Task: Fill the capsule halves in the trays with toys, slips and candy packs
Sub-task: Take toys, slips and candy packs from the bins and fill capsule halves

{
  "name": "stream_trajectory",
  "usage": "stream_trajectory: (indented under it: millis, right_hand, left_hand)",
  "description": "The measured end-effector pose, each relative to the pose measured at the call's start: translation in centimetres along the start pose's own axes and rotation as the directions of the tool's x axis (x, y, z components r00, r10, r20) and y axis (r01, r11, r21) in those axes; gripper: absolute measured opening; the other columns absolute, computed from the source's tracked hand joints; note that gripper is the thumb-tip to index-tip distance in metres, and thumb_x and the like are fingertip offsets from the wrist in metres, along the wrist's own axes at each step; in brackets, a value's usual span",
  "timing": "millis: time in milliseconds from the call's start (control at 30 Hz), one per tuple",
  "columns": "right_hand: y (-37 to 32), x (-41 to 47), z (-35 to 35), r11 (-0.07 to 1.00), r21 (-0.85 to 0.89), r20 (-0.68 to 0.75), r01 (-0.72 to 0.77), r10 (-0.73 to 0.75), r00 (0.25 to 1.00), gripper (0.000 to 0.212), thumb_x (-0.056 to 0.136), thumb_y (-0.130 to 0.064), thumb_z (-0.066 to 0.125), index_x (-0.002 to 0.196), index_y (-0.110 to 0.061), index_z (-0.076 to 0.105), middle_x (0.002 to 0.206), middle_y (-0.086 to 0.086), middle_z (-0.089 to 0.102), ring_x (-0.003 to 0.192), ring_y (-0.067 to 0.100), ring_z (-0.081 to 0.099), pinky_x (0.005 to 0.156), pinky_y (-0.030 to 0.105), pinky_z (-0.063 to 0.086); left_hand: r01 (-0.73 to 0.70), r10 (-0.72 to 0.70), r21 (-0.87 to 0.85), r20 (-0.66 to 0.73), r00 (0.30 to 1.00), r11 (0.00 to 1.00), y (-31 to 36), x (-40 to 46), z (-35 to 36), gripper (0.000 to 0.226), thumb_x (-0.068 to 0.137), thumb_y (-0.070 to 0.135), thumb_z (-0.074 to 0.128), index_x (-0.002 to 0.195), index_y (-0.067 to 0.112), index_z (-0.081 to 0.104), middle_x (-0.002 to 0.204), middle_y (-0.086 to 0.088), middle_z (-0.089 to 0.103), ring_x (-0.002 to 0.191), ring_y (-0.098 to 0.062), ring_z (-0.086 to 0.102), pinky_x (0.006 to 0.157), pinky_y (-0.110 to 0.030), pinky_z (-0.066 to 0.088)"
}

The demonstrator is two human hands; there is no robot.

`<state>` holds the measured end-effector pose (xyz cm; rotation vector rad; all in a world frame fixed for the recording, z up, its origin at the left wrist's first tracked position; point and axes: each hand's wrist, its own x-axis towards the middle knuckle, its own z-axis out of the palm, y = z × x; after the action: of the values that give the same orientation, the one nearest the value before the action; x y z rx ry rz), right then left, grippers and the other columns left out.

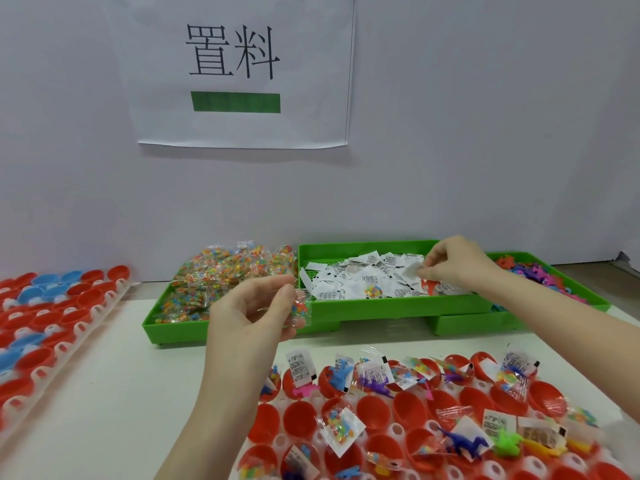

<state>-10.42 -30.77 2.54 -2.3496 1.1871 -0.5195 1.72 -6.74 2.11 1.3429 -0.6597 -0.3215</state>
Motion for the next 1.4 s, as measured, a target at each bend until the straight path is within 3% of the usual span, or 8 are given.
stream_trajectory:
  millis: [167, 233, 400, 533, 667, 967, 1067, 1400]
  right_hand:
    - [-1.0, -1.6, -0.8, 0.981, 0.190, -0.174, 0.043, -0.009, 0.985, 0.019, 0.083, -0.021, 0.066, 0.066, -0.021, 0.056, 0.064, -0.006, 0.059, 0.061, 0.009, 0.053, 0.053, 0.022, 0.038]
    - [-1.9, -2.8, -1.1, 0.925, 0.376, -0.135, 0.046, 0.006, 0.991, 0.011, 0.082, -0.016, 0.067, 0.073, -0.017, 0.060, 0.067, -0.003, 0.062, 0.060, 0.009, 0.059, 0.060, 0.023, 0.048]
    - [-5.0, -8.7, -1.7, 0.706, 0.705, 0.016, 0.071, -0.116, 0.993, 0.008, 0.079, -0.003, 0.065, 0.074, -0.007, 0.061, 0.062, 0.001, 0.065, 0.048, 0.006, 0.063, 0.051, 0.018, 0.054]
    - [-6.9, -13.7, -2.0, 0.682, 0.726, 0.119, 0.085, -0.247, 0.962, 0.007, 0.072, -0.007, 0.069, 0.073, -0.003, 0.063, 0.061, 0.002, 0.066, 0.052, 0.015, 0.065, 0.051, 0.019, 0.053]
    - [-8.0, -16.4, -2.6, 0.720, 0.685, 0.173, 0.106, -0.303, 0.937, 0.007, 0.069, -0.008, 0.071, 0.067, -0.009, 0.065, 0.064, 0.004, 0.067, 0.049, 0.011, 0.064, 0.047, 0.014, 0.048]
    - [-7.9, -19.6, -3.3, 0.797, 0.595, 0.209, 0.107, -0.282, 0.936, 0.007, 0.069, -0.006, 0.073, 0.069, -0.007, 0.066, 0.058, 0.003, 0.066, 0.046, 0.009, 0.064, 0.045, 0.013, 0.047]
    - [-7.5, -21.1, -3.4, 0.785, 0.608, 0.177, 0.119, -0.280, 0.944, 0.007, 0.069, -0.009, 0.073, 0.074, -0.013, 0.069, 0.064, 0.006, 0.066, 0.050, 0.011, 0.066, 0.048, 0.014, 0.049]
    - [-7.5, -25.5, -3.7, 0.733, 0.644, 0.067, 0.222, -0.343, 0.937, 0.017, 0.060, -0.021, 0.072, 0.076, -0.017, 0.072, 0.065, -0.007, 0.070, 0.054, 0.004, 0.066, 0.053, 0.010, 0.050]
  left_hand:
    - [0.009, -0.009, -0.018, 0.030, 1.000, 1.000, 0.2, -0.3, 0.4, 0.017, 0.083, 0.008, 0.062, 0.076, 0.022, 0.067, 0.065, 0.011, 0.070, 0.055, -0.006, 0.064, 0.050, -0.010, 0.048]
    - [0.024, -0.024, -0.017, 0.048, 0.999, 1.000, 0.3, -0.5, 0.6, 0.015, 0.083, 0.009, 0.063, 0.076, 0.022, 0.067, 0.065, 0.010, 0.070, 0.055, -0.007, 0.065, 0.051, -0.010, 0.048]
    - [0.096, -0.096, 0.005, 0.175, 0.980, 0.995, 1.7, -1.4, 1.5, 0.013, 0.086, 0.014, 0.061, 0.076, 0.021, 0.066, 0.064, 0.009, 0.070, 0.060, -0.006, 0.067, 0.055, -0.010, 0.049]
    - [0.136, -0.150, 0.067, 0.291, 0.945, 0.988, 2.8, -2.8, 1.8, 0.021, 0.087, 0.034, 0.055, 0.080, 0.019, 0.067, 0.072, 0.006, 0.069, 0.067, -0.007, 0.070, 0.070, -0.018, 0.055]
    - [0.108, -0.124, 0.063, 0.384, 0.915, 0.992, 3.9, -5.2, 1.7, 0.040, 0.076, 0.049, 0.049, 0.084, 0.015, 0.069, 0.064, 0.002, 0.067, 0.067, -0.008, 0.069, 0.068, -0.018, 0.055]
    - [-0.028, -0.016, 0.099, 0.411, 0.911, 0.995, 4.6, -9.4, 0.7, 0.009, 0.081, 0.015, 0.063, 0.081, 0.013, 0.071, 0.069, 0.000, 0.070, 0.059, -0.006, 0.064, 0.055, -0.016, 0.052]
    - [-0.060, 0.008, 0.111, 0.415, 0.910, 0.992, 4.6, -10.7, 0.0, 0.019, 0.085, 0.003, 0.059, 0.082, 0.017, 0.071, 0.069, 0.002, 0.071, 0.058, -0.006, 0.064, 0.053, -0.013, 0.050]
    - [-0.016, -0.035, 0.134, 0.373, 0.927, 0.991, 5.6, -14.5, -1.4, 0.017, 0.082, 0.002, 0.062, 0.091, 0.015, 0.068, 0.074, -0.001, 0.072, 0.058, -0.011, 0.067, 0.054, -0.014, 0.050]
